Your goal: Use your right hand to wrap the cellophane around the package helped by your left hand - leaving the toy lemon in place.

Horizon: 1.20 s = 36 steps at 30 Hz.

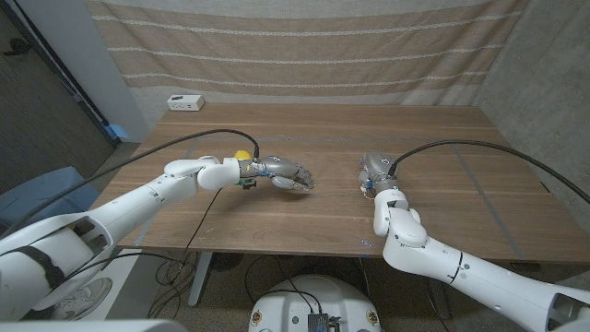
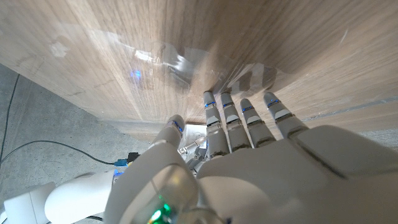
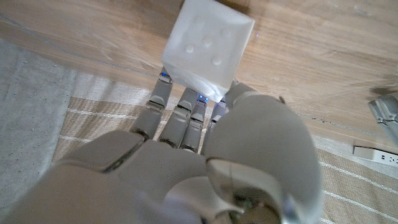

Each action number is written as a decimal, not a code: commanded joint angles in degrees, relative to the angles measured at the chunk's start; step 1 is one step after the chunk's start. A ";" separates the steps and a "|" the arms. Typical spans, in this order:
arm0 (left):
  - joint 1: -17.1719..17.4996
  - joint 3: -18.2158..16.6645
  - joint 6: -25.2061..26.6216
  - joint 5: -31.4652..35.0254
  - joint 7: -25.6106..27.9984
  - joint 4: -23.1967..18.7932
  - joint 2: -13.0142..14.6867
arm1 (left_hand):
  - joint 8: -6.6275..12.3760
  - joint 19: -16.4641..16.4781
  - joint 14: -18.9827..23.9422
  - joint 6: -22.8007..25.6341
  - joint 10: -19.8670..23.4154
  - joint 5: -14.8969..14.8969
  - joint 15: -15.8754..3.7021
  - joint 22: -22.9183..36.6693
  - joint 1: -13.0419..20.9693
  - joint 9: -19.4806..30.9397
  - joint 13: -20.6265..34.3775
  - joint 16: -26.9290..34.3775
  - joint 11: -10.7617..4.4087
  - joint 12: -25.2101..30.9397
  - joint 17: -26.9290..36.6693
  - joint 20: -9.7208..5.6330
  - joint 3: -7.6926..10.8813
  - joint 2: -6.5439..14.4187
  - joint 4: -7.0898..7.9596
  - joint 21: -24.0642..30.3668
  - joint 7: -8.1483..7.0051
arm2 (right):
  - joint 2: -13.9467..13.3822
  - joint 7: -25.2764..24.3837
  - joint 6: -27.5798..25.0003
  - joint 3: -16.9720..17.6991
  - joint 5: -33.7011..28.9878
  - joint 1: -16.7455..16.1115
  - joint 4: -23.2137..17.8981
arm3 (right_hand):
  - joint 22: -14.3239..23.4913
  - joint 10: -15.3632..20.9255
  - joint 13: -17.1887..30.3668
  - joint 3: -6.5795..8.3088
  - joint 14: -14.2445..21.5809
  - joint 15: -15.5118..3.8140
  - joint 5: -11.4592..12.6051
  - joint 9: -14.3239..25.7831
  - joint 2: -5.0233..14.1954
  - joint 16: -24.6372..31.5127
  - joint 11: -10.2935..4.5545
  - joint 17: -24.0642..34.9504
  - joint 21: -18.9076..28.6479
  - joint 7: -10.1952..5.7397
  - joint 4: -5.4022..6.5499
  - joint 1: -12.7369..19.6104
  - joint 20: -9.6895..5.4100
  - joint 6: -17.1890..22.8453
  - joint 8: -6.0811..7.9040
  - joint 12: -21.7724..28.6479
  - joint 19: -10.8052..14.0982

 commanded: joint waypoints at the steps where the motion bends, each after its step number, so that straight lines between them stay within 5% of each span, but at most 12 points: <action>1: -0.19 0.20 0.25 0.05 0.13 0.36 -0.05 | 0.03 0.40 -0.52 -0.41 -0.17 -0.07 -0.67 0.21 0.06 0.08 0.17 -0.14 -0.07 -0.10 -0.07 -0.07 0.63 0.41 -0.07 -0.15 -0.08 | -1.06 2.06 0.09 1.47 4.59 -0.22 -1.65 | -0.07 -2.95 -0.02 -4.98 -3.05 -0.29 0.33 0.08 -4.11 -0.81 1.06 0.84 -1.42 0.28 2.70 -8.88 2.52 -4.54 -0.01 0.10 -1.14; 6: -0.24 0.29 0.14 0.02 0.25 0.57 -0.11 | 0.05 0.40 -0.52 -0.44 -0.19 -0.07 -0.64 0.21 0.17 0.08 0.17 -0.14 -0.11 -0.13 -0.08 -0.09 0.75 0.48 -0.21 -0.19 -0.30 | -2.04 1.61 0.67 2.52 6.20 -0.52 -2.56 | -0.05 -6.10 0.00 -7.82 -6.37 0.87 0.87 0.07 -5.86 -1.79 1.39 1.11 -3.22 0.44 3.59 -13.29 4.02 -8.56 -0.08 -0.08 -3.11; 12: -0.44 0.46 -0.12 -0.03 0.21 0.95 -0.22 | 0.07 0.42 -0.55 -0.44 -0.21 -0.09 -0.72 0.21 0.24 0.08 0.17 -0.14 -0.21 -0.16 -0.08 -0.10 0.84 0.46 -0.34 -0.23 -0.17 | -1.18 -7.88 9.20 13.44 14.70 -8.29 -3.61 | 0.01 -8.12 0.07 -9.96 -10.21 3.49 1.07 0.16 -5.04 -2.85 2.62 1.39 -5.62 1.51 5.82 -19.04 5.88 -10.60 0.43 0.28 -6.20; 24: -1.59 1.05 -1.06 0.05 0.62 2.99 -1.12 | 0.04 0.45 -0.59 -0.60 -0.23 -0.11 -0.68 0.22 0.29 0.09 0.18 -0.13 -0.11 -0.20 -0.07 -0.04 0.96 0.48 -0.49 -0.29 -0.22 | 4.12 -24.50 14.21 23.81 19.80 -15.80 -2.82 | 0.07 -7.31 0.09 -9.78 -12.82 4.39 0.98 0.09 -0.56 -3.17 4.05 1.86 -7.14 2.92 7.44 -22.84 5.46 -9.34 1.12 0.81 -7.69; 26: -1.70 1.13 -1.12 -0.04 0.55 3.13 -1.16 | 0.06 0.43 -0.59 -0.60 -0.21 -0.11 -0.63 0.22 0.29 0.10 0.18 -0.12 -0.07 -0.19 -0.07 -0.02 0.99 0.50 -0.51 -0.31 -0.12 | 4.72 -25.49 12.86 23.88 19.78 -15.70 -2.79 | 0.07 -6.92 0.07 -8.67 -12.68 4.23 1.04 0.02 0.92 -3.02 4.04 1.70 -7.31 3.01 6.29 -21.67 5.36 -9.15 1.15 0.94 -7.36; 28: -1.83 1.19 -1.14 -0.12 0.56 3.39 -1.28 | 0.06 0.46 -0.58 -0.61 -0.27 -0.12 -0.67 0.22 0.28 0.10 0.18 -0.11 -0.16 -0.22 -0.06 -0.04 1.02 0.50 -0.52 -0.32 -0.16 | 6.06 -27.34 9.04 23.97 18.98 -15.43 -2.66 | 0.06 -6.28 0.01 -5.84 -12.66 4.13 1.35 -0.10 2.31 -2.86 3.80 1.09 -7.71 3.00 1.93 -16.85 5.06 -8.62 1.20 1.02 -6.59; 31: -1.98 1.30 -1.13 -0.15 0.53 3.59 -1.36 | 0.08 0.45 -0.56 -0.58 -0.22 -0.12 -0.66 0.23 0.27 0.10 0.19 -0.10 -0.19 -0.21 -0.06 -0.05 1.03 0.51 -0.53 -0.34 -0.16 | 6.92 -28.10 4.22 23.77 18.61 -14.62 -2.63 | 0.06 -5.89 0.00 -4.17 -12.55 3.48 1.71 -0.13 2.86 -2.58 3.35 0.95 -7.89 2.58 -0.69 -14.02 4.64 -8.25 1.22 1.05 -6.02; 36: -2.30 1.50 -1.20 -0.30 0.44 4.08 -1.59 | 0.09 0.47 -0.58 -0.59 -0.19 -0.13 -0.65 0.23 0.25 0.10 0.19 -0.10 -0.16 -0.20 -0.05 -0.03 1.06 0.51 -0.54 -0.36 -0.18 | 6.31 -28.32 0.68 23.39 18.93 -13.83 -2.29 | 0.07 -6.43 0.00 -3.23 -13.00 3.09 1.85 -0.13 2.86 -2.46 2.87 1.00 -7.95 2.59 -2.55 -12.24 4.38 -8.23 1.12 0.78 -5.34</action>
